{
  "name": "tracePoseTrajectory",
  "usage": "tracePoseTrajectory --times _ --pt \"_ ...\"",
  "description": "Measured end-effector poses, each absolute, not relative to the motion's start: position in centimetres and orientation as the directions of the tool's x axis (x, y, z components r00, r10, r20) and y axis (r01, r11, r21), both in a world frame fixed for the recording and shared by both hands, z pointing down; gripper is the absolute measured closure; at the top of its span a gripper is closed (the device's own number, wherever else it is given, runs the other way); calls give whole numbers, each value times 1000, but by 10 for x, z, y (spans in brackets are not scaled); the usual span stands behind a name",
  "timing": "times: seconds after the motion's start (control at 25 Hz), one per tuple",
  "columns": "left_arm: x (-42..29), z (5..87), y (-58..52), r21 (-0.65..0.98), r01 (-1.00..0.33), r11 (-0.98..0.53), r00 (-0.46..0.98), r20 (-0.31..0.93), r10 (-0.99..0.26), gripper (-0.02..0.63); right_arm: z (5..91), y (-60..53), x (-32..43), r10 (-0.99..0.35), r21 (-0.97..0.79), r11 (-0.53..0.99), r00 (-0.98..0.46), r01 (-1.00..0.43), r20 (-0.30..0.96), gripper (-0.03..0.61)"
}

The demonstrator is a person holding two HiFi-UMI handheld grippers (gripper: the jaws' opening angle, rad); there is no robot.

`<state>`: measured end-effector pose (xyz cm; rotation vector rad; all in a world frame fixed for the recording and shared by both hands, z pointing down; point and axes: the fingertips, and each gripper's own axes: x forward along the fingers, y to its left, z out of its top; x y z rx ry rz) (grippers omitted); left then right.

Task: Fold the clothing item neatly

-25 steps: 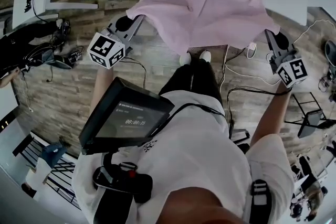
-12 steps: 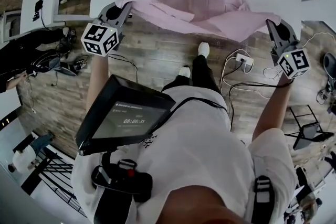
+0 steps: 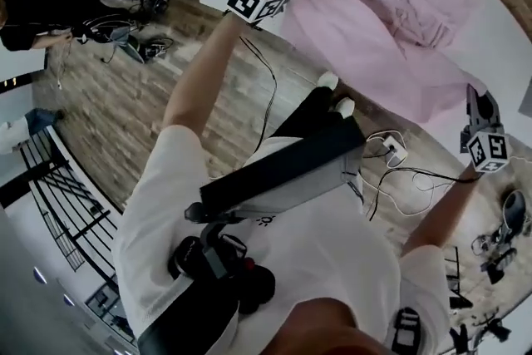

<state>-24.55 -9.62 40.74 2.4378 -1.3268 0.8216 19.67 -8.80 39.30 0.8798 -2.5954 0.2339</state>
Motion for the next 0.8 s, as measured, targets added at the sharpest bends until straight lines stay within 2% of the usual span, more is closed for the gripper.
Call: tracePoseTrajectory --times 0.32,0.56,0.72,0.76,0.8 --pt "-281 452 -142 -12 -856 -516 383 654 -652 605 438 -128 218 -582 -69 701 -625 -710 520 563" --pt "-251 475 -189 116 -784 -609 527 642 -556 604 470 -168 212 -556 -100 683 -605 -723 570 562" --pt "-247 508 -234 164 -800 -577 501 710 -494 604 504 -217 211 -540 -202 586 -564 -785 625 561" --pt "-247 519 -239 190 -803 -566 500 732 -463 603 516 -222 211 -510 -225 566 -551 -793 660 542" --pt "-246 526 -241 215 -802 -558 504 745 -437 587 526 -224 210 -477 -238 558 -542 -795 692 455"
